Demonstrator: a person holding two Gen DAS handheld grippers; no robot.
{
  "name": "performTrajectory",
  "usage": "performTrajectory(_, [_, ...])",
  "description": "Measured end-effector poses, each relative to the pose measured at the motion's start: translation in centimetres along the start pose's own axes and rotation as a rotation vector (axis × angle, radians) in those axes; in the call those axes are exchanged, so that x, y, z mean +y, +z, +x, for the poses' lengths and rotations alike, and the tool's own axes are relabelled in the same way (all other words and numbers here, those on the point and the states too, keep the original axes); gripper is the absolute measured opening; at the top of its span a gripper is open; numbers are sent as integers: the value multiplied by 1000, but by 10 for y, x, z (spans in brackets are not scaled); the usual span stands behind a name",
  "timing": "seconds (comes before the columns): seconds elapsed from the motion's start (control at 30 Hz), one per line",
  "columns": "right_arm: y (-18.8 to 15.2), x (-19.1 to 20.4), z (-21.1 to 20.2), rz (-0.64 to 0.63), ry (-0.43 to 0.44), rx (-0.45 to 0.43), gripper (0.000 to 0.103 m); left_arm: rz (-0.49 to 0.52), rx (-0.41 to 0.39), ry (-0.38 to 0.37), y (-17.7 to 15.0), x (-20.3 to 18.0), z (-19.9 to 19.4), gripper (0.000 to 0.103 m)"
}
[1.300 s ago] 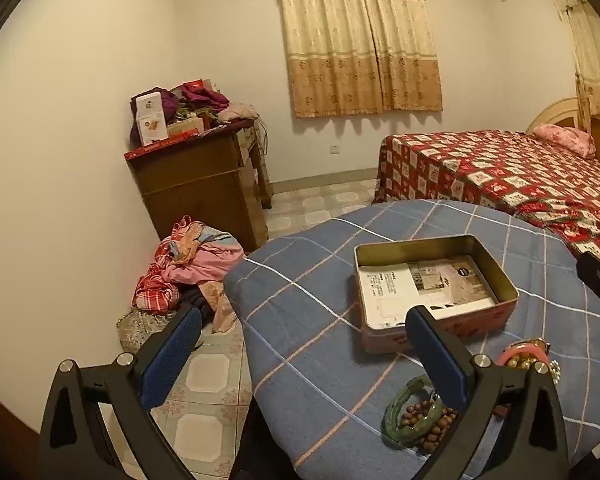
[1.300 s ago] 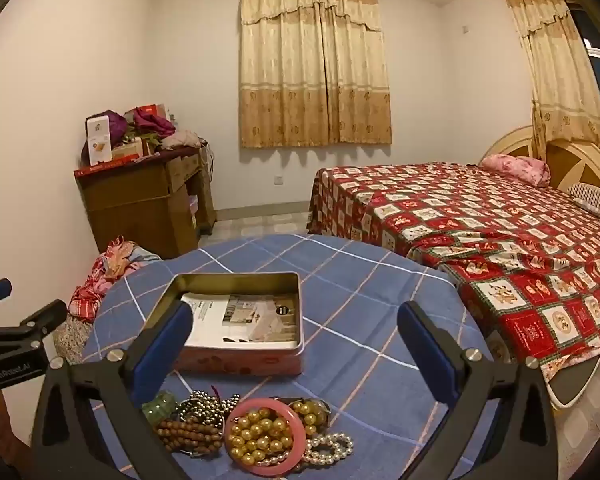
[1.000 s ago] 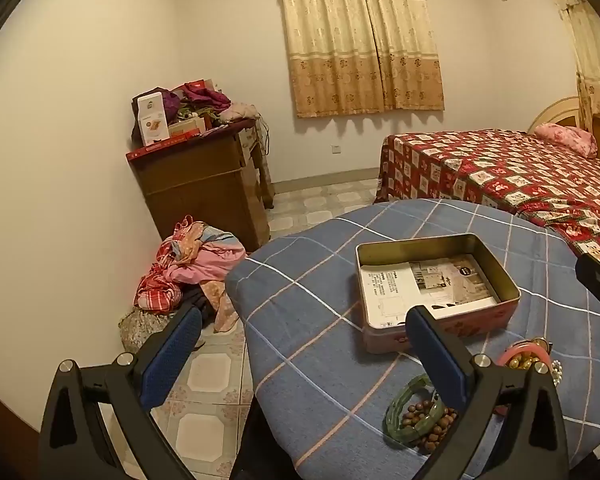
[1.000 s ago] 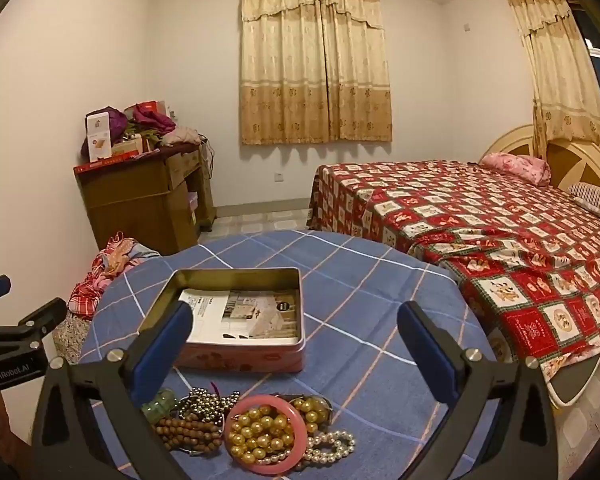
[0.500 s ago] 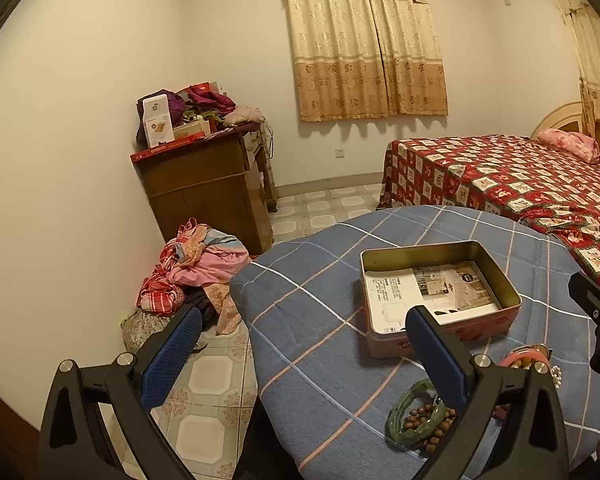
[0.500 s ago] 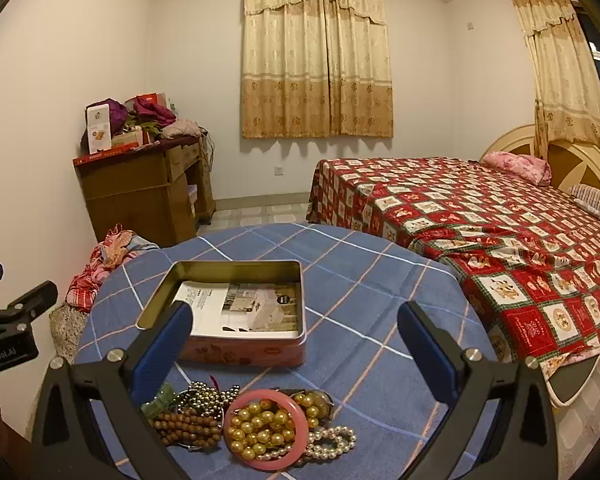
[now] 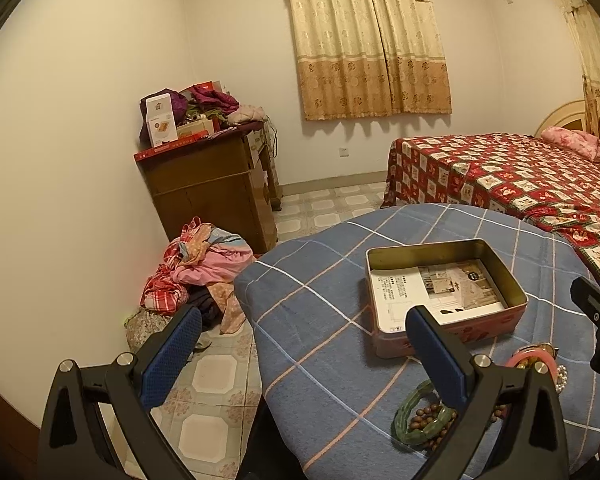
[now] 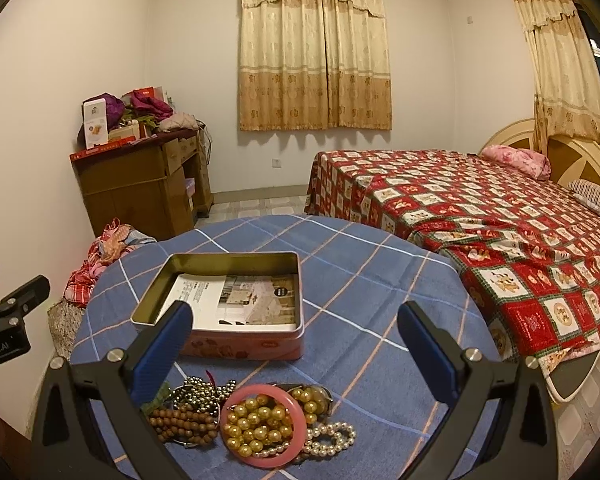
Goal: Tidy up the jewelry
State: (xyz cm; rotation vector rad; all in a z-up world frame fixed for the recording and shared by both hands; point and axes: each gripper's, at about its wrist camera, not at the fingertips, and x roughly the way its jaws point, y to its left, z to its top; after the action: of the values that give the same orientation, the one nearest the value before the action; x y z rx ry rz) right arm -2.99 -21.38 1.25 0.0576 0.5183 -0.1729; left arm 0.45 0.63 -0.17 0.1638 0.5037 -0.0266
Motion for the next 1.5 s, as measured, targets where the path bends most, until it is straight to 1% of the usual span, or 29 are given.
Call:
performTrajectory(0.3, [-2, -2, 5, 3, -7, 28, 103, 6, -1, 5, 0, 0, 1, 102])
performTrajectory(0.67, [-2, -2, 5, 2, -4, 36, 103, 15, 3, 4, -3, -5, 1, 102])
performTrajectory(1.23, [-5, -1, 9, 3, -3, 42, 103, 29, 9, 3, -4, -7, 3, 102])
performTrajectory(1.4, [-5, -1, 9, 5, -9, 29, 103, 32, 16, 0, -5, -10, 3, 102])
performTrajectory(1.5, [-5, -1, 8, 1, -10, 24, 103, 30, 5, -5, -3, -10, 1, 102])
